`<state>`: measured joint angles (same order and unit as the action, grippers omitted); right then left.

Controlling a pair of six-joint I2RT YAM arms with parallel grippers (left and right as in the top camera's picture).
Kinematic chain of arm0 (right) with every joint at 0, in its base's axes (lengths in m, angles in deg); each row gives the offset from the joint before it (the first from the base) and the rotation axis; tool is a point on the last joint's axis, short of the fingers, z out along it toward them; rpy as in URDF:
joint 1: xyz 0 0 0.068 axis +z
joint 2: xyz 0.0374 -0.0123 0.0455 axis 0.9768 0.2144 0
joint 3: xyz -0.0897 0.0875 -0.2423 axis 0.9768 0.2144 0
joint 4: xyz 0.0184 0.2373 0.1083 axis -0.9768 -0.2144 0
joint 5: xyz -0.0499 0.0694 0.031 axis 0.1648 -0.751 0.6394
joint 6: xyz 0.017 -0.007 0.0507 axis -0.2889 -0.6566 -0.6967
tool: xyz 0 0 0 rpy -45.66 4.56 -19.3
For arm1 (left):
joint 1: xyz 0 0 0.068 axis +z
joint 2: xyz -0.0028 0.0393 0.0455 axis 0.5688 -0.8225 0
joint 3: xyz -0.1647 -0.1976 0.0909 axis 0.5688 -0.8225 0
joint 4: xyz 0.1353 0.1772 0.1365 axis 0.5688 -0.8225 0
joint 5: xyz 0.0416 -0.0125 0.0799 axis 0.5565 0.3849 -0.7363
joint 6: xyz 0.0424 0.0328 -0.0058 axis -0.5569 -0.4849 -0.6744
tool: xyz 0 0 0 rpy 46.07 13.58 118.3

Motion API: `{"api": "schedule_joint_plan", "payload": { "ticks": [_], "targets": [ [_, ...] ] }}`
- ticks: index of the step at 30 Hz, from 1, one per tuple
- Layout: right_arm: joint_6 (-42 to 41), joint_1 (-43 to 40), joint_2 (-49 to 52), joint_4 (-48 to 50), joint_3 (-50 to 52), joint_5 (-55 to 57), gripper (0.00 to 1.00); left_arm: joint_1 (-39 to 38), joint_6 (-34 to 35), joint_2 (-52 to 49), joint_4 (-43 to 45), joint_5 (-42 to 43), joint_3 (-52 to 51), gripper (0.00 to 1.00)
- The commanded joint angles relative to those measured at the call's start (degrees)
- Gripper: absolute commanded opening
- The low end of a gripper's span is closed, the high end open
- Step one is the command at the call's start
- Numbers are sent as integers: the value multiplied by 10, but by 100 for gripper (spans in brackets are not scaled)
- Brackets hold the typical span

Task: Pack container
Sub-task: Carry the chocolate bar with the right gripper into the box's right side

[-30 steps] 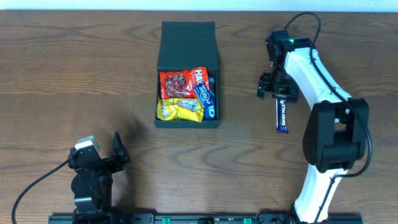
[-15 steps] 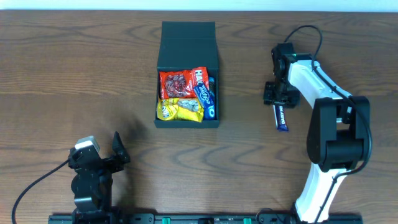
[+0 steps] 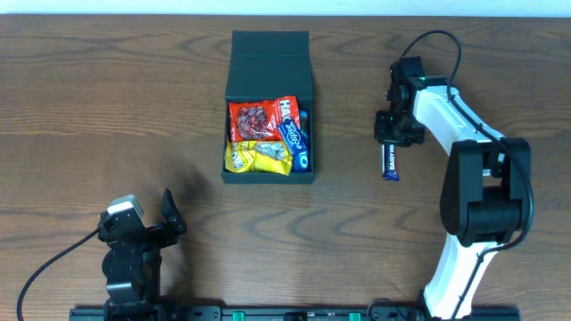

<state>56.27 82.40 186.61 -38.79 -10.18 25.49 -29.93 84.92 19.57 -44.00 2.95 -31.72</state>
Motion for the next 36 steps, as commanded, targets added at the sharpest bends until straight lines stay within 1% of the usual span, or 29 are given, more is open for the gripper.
{"api": "schedule_joint_plan", "payload": {
  "ticks": [1,3,7,10,12,15,21,25,26,27,28,29,30,31,33,34,36],
  "targets": [
    [6,-3,-9,-7,-32,-47,15,1,-6,3,-4,-5,-12,95],
    [6,2,-9,-25,-67,-69,14,1,-6,3,-4,-5,-12,95],
    [6,38,-9,-83,-170,-96,13,1,-6,3,-4,-5,-12,95],
    [6,79,-9,-104,-228,-131,13,1,-6,3,-4,-5,-12,95],
    [2,116,-9,-99,-253,-167,12,1,-6,3,-4,-5,-12,95],
    [-10,153,-9,-83,-255,-189,12,1,-6,3,-4,-5,-12,95],
    [-21,195,-8,-83,-253,-161,14,1,-6,3,-4,-5,-12,95],
    [-78,208,-8,-100,-236,-153,12,1,-6,3,-4,-5,-12,95],
    [-87,210,-8,-103,-231,-153,13,1,-6,3,-4,-5,-12,95],
    [-87,212,-8,-104,-227,-153,19,1,-6,3,-4,-5,-12,95],
    [-87,216,-8,-104,-224,-153,33,1,-6,3,-4,-5,-12,95],
    [-87,218,-8,-104,-222,-153,58,1,-6,3,-4,-5,-12,95],
    [-85,221,-8,-104,-221,-153,73,1,-6,3,-4,-5,-12,95],
    [-82,222,-8,-103,-221,-153,78,1,-6,3,-4,-5,-12,95],
    [-82,221,-8,-101,-221,-153,75,1,-6,3,-4,-5,-12,95],
    [-83,219,-8,-98,-221,-153,72,1,-6,3,-4,-5,-12,95],
    [-83,216,-8,-96,-221,-153,58,1,-6,3,-4,-5,-12,95]
  ]
}}
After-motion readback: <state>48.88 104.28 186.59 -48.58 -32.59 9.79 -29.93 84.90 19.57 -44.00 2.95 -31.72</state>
